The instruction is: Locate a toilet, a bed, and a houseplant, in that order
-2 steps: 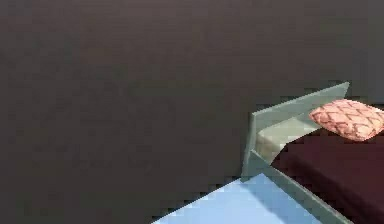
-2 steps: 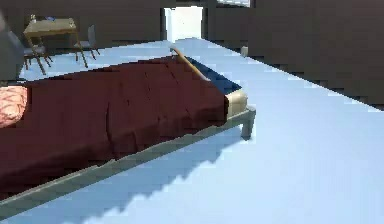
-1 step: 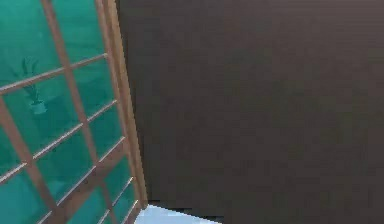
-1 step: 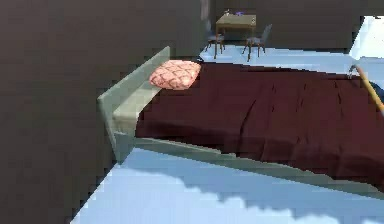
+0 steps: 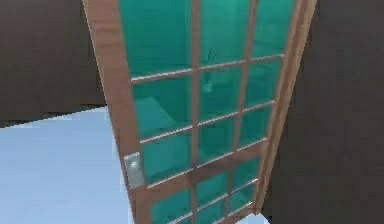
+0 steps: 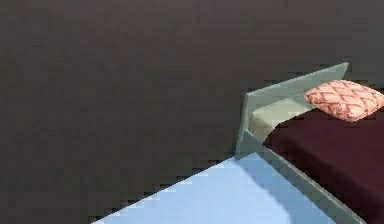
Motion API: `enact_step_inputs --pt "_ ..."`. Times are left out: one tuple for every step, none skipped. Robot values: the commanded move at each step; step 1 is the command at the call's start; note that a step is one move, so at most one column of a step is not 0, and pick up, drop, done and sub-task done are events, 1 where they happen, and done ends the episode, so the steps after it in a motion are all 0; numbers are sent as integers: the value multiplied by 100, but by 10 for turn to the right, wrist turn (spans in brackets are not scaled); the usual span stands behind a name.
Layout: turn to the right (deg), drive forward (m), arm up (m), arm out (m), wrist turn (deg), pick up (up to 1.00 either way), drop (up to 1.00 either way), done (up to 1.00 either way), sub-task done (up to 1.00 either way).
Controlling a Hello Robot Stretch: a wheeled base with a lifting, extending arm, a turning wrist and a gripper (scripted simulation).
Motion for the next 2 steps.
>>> enact_step_inputs --pt "-450 0 0 0 0 0 0 0 0" --pt "-300 0 0 0 0 0 0 0 0"
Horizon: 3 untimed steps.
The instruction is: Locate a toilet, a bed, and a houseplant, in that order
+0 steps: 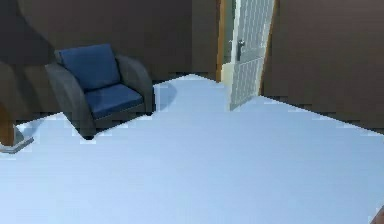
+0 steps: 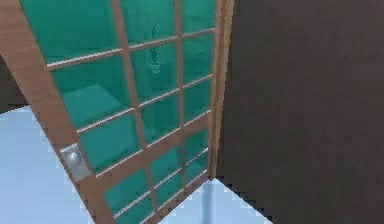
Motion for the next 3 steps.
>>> enact_step_inputs --pt "0 100 0 0 0 0 0 0 0" --pt "0 100 0 0 0 0 0 0 0" --pt "0 100 0 0 0 0 0 0 0"
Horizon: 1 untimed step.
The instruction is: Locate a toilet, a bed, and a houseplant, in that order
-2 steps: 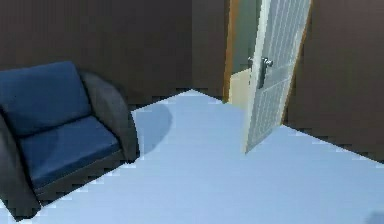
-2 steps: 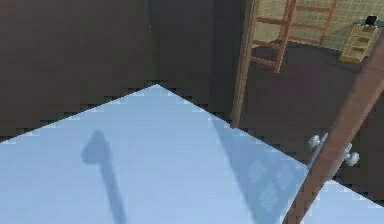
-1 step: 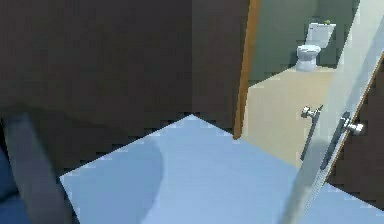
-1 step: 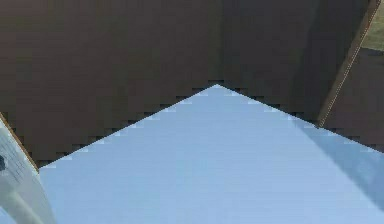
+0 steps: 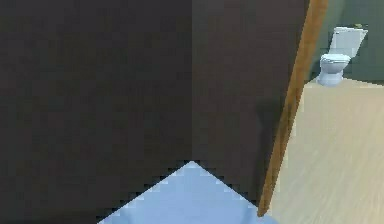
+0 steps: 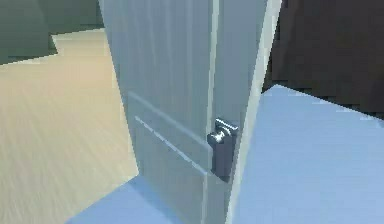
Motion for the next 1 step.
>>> enact_step_inputs --pt "-300 0 0 0 0 0 0 0 0"
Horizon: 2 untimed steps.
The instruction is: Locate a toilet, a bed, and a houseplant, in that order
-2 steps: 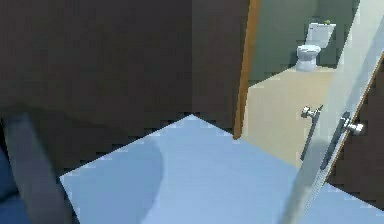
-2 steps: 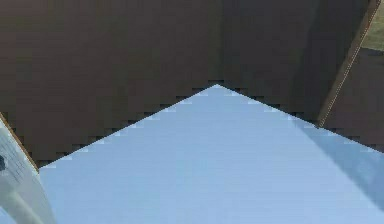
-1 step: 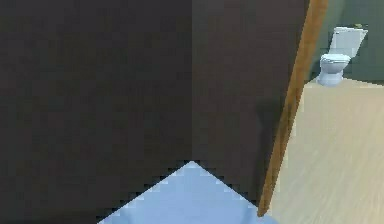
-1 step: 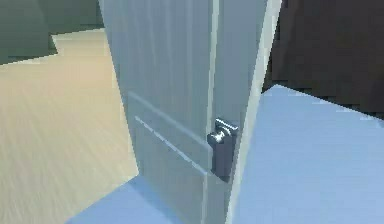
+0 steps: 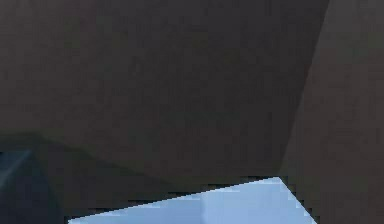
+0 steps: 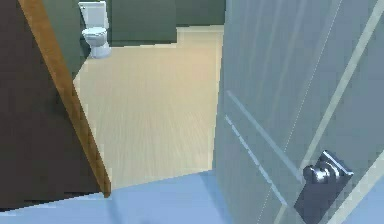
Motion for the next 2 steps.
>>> enact_step_inputs --pt "0 5 0 0 0 0 0 0 0" --pt "450 0 0 0 0 0 0 0 0"
